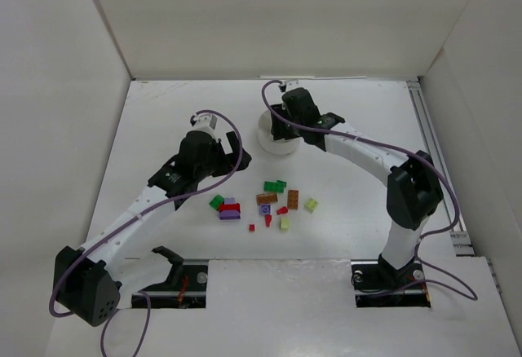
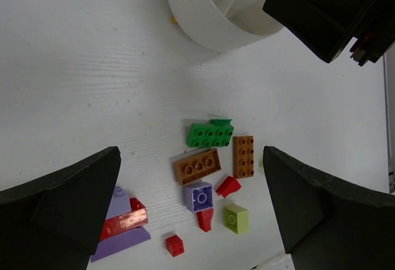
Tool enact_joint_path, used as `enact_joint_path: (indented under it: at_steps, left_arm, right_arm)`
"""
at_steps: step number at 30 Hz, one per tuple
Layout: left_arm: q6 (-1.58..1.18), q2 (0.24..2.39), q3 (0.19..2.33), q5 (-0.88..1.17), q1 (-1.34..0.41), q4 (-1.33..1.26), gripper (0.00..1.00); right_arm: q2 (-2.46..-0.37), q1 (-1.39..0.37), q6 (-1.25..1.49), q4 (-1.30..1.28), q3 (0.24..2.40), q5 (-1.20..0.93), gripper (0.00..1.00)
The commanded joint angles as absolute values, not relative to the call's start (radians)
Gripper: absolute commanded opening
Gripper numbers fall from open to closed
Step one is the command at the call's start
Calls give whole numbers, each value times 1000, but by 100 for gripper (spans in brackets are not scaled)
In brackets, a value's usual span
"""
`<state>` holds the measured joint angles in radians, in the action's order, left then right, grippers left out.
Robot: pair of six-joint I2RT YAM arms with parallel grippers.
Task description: Sort the legos into containers by color
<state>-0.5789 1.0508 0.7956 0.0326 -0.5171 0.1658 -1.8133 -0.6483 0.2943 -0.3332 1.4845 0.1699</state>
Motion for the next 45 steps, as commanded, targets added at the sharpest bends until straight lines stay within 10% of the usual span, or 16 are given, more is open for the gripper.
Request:
enact_joint_path:
  at_steps: [1,11,36,45]
  left_arm:
    - [-561,1043,838,28,-520,158,99]
    - [-552,1063,847,18,-520,158,99]
    - [-552,1063,856,48,-520,149,99]
    - [-425,1166,922,143,-700,104,99]
  right_arm:
    - [-1812,-643,287,-319,1546,170,27]
    - [-1819,-643,287,-322,1519,181,32]
    - [-1859,-634,296,-350,1528,212,79]
    - [-1524,-490,376,-405,1324,199,94]
